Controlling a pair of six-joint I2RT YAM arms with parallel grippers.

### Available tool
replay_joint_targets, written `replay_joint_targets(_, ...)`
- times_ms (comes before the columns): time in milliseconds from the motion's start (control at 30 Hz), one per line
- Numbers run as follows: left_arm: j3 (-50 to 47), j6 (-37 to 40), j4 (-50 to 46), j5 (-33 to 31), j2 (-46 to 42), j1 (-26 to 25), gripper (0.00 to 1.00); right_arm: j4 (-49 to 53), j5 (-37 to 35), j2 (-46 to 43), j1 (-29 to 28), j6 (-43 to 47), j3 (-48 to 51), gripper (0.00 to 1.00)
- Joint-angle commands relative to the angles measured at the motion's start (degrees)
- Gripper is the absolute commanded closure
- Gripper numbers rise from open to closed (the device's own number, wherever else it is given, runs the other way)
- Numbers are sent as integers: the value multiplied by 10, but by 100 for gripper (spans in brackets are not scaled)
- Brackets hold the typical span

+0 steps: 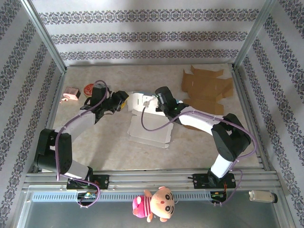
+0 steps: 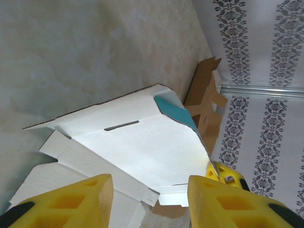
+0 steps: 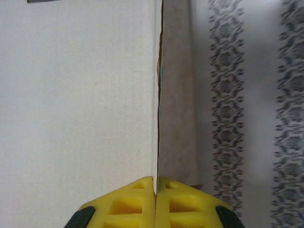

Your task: Fold the paper box

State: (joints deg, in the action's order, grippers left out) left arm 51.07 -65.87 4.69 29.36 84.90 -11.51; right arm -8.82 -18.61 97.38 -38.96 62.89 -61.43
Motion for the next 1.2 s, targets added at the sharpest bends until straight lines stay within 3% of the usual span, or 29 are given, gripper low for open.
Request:
replay_joint_targets(0,42,-6,21,-7,17,9,60,-97,-38,-25,-15,48,18,100)
replay_joint_targets(433,62,-3,71,17,93,14,76,-112,-38,-35,-32,70,29,100)
replay_joint_targets(733,50,-21,219,90,127,10,76,-102,-34,-28,-38,58,23,100)
replay_joint_targets(1167,57,9,233,102,134,-23,76,-92,-56,-7,-46,47,15,100)
